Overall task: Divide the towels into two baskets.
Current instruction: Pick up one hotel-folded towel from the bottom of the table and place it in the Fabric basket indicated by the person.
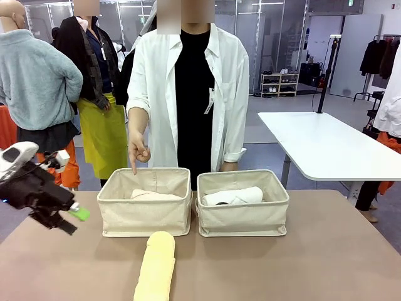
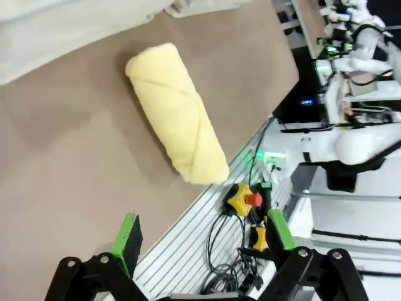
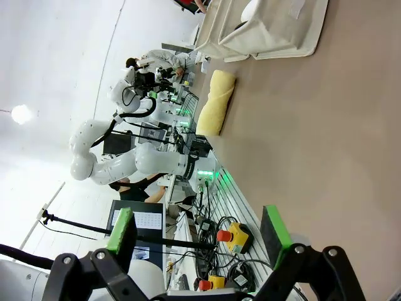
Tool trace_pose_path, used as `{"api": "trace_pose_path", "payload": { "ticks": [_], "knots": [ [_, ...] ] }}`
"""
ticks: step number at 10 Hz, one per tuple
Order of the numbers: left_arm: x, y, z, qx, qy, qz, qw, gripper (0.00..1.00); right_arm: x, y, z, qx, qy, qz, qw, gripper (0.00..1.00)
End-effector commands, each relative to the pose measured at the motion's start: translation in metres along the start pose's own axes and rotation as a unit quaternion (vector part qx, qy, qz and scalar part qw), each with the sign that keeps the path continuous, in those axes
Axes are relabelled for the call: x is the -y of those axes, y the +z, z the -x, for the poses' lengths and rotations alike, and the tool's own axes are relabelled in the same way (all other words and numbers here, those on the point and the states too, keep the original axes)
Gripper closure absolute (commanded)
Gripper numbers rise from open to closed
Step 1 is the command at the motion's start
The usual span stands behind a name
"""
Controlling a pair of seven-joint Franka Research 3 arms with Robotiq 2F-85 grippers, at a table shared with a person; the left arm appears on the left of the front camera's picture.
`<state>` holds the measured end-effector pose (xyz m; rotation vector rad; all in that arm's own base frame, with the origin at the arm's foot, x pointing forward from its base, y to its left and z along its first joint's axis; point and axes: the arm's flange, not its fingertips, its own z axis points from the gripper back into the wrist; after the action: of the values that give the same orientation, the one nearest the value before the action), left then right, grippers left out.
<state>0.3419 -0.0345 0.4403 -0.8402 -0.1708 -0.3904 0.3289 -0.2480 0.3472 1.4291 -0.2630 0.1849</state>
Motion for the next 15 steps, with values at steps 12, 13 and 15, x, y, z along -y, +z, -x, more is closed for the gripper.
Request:
{"api": "trace_pose_path", "payload": {
  "ticks": [12,13,15],
  "knots": [
    [0.036,-0.201,-0.005,-0.025,0.014,-0.201,0.979,0.00,-0.004,0.000,0.001,0.000,-0.001,0.002,1.000,0.00],
    [0.034,-0.205,-0.003,-0.036,0.029,-0.170,0.984,0.00,-0.004,0.000,0.001,0.000,-0.001,0.002,1.000,0.00],
    [0.028,-0.211,-0.005,-0.040,0.026,-0.188,0.981,0.00,-0.004,0.000,0.001,0.000,-0.001,0.002,1.000,0.00]
  ]
}}
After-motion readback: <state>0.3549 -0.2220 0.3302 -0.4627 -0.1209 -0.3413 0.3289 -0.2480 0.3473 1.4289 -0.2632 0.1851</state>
